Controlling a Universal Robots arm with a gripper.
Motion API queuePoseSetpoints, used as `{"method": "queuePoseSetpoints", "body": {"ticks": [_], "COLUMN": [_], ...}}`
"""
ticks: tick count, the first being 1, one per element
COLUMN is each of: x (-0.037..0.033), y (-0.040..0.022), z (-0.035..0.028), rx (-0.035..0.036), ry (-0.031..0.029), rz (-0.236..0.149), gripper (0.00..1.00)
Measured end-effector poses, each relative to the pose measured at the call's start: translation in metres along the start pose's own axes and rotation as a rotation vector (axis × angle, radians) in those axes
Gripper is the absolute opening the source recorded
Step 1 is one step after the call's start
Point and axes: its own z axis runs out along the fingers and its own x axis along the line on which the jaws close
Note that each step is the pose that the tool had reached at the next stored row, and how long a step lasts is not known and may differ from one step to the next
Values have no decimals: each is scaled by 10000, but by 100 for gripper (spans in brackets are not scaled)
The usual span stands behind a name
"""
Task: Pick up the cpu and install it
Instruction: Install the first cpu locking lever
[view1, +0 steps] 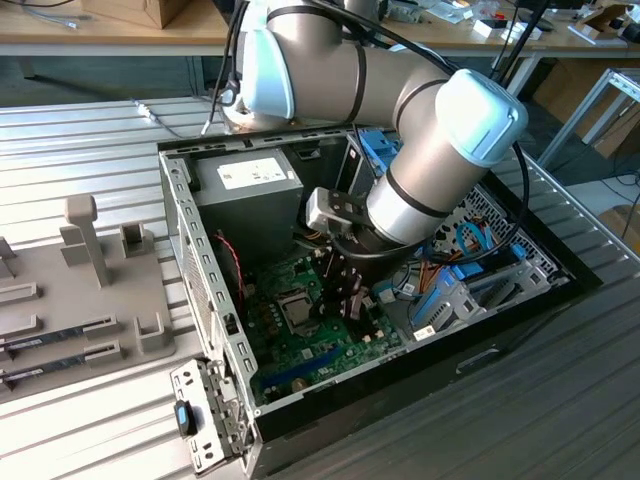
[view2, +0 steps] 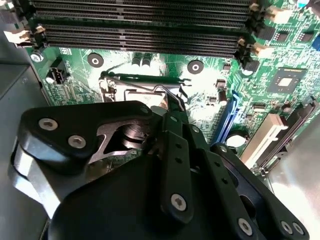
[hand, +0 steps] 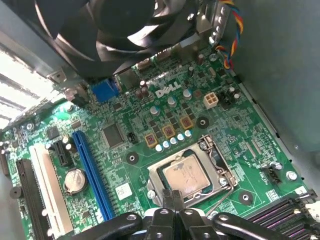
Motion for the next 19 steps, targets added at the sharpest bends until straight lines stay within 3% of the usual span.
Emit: {"method": "queuePoseSetpoints", "body": {"ticks": [3, 5, 6, 8, 12, 19], "x": [1, 3, 14, 58, 70, 85], "y": [0, 4, 27, 117, 142, 174], "z": [-2, -8, -1, 27, 21, -102], "rx": [-13, -41, -108, -203, -219, -283], "ry": [-26, -85, -236, -455, -502, -639], "rz": [-7, -26, -71, -139, -151, -193], "gripper": [11, 11, 11, 11, 11, 11]}}
